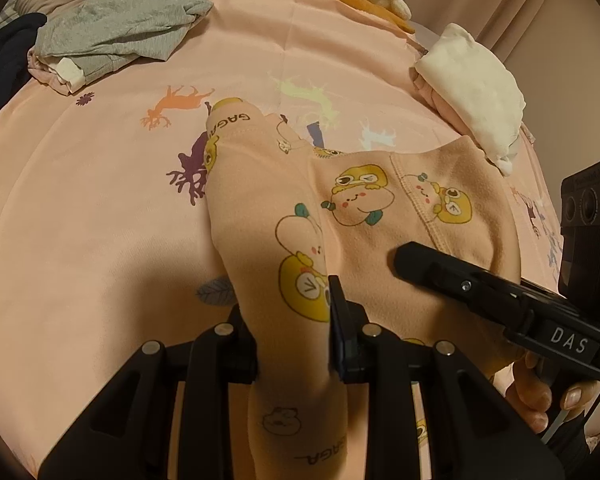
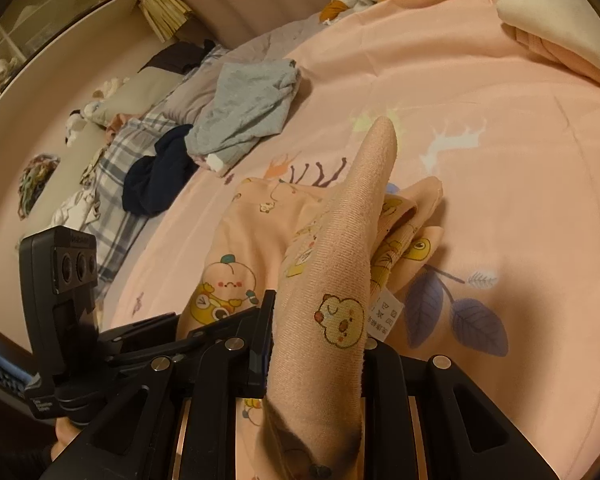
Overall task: Fold small clothes
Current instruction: 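Hold the lifted shirt end up with the right gripper, then fold the held end over onto the shirt and open the right gripper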
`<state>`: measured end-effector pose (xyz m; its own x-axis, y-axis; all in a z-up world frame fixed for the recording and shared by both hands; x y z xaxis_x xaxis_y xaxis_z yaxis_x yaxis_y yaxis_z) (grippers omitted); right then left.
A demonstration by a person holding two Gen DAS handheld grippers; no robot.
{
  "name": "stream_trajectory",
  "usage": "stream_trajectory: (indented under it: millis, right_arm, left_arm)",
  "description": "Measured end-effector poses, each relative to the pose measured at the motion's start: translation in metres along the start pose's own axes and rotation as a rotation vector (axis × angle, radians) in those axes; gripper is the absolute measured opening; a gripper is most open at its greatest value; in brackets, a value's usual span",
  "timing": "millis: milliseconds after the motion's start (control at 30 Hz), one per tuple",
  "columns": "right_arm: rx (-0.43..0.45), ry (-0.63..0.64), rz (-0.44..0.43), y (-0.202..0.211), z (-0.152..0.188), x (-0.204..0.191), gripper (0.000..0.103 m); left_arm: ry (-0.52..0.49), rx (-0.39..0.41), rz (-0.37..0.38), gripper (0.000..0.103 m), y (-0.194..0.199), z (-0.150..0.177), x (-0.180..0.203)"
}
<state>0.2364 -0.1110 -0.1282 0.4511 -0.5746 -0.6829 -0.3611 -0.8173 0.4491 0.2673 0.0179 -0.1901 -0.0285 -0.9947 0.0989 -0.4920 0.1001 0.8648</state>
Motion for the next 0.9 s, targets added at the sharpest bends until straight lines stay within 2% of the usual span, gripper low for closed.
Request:
stream_trajectory:
  millis: [467, 900]
  right_arm:
    - [-0.011, -0.030, 0.000, 0.000, 0.002, 0.013, 0.024]
    - [-0.019, -0.140, -0.021, 0.004, 0.008, 0.039, 0.025]
  left_arm:
    - [0.003, -0.007, -0.004, 0.028, -0.004, 0.001, 0.001]
    - [0.008, -0.009, -0.007, 0.035, -0.008, 0.005, -0.005]
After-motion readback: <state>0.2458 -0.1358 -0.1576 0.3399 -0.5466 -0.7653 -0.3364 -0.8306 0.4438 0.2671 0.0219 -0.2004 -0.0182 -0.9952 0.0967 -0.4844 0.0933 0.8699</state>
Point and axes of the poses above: each gripper's, at about its wrist camera, not at the fingertips, and y roughly against the way its jaws point, x to its right, z to its underside, the point moved 7 cm from there along -y, roughly the way its jaws point, and after that the axes turned 14 degrees about -z, right-handed, at the moved point
